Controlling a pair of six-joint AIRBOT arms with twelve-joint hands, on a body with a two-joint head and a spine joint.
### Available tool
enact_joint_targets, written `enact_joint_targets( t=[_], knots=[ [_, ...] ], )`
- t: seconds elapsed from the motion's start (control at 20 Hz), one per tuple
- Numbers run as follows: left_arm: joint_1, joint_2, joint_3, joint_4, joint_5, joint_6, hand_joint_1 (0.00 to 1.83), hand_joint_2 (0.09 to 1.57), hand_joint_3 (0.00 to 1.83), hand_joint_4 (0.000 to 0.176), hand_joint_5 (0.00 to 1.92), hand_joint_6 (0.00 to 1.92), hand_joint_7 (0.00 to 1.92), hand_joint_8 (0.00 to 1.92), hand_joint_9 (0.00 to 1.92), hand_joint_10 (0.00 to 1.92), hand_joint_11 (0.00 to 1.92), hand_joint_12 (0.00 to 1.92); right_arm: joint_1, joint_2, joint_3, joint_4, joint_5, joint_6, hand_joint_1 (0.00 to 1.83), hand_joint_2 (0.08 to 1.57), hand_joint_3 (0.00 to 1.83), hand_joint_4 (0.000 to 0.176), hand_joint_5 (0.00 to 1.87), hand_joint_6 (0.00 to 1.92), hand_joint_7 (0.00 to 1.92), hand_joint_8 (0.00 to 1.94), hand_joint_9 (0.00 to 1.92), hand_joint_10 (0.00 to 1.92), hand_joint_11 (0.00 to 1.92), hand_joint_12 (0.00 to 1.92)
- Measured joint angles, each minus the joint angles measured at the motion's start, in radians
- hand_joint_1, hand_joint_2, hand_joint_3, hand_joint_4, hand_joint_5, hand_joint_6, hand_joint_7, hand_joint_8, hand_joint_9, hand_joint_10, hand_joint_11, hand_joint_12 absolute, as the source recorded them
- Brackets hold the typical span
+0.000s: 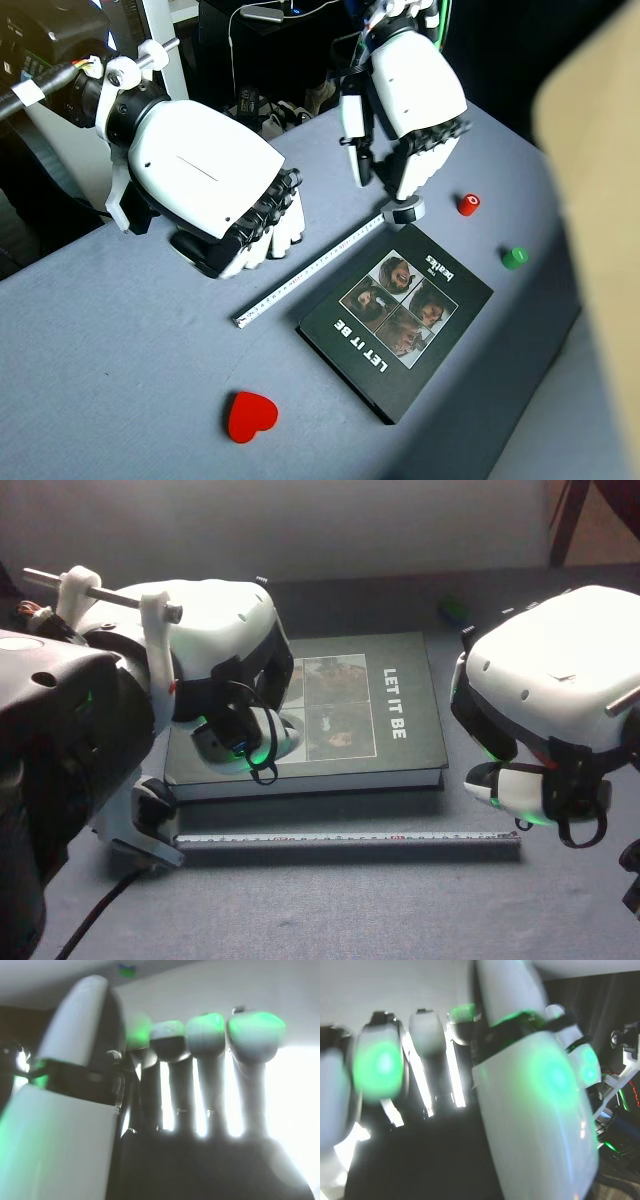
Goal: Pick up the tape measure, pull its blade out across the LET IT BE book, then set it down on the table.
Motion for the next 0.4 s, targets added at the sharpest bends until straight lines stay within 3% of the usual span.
enact_joint_targets(
  t=[0.4],
  knots=[
    [-0.025,-0.008,0.000,-0.020,-0.024,0.000,0.98,1.22,0.01,0.000,1.13,1.92,1.35,1.92,1.47,1.92,1.55,1.92,-0.001,0.000,0.000,-0.022,0.000,0.001,1.09,1.23,0.01,0.000,1.24,1.92,1.42,1.94,1.57,1.92,1.77,1.92]
  ],
)
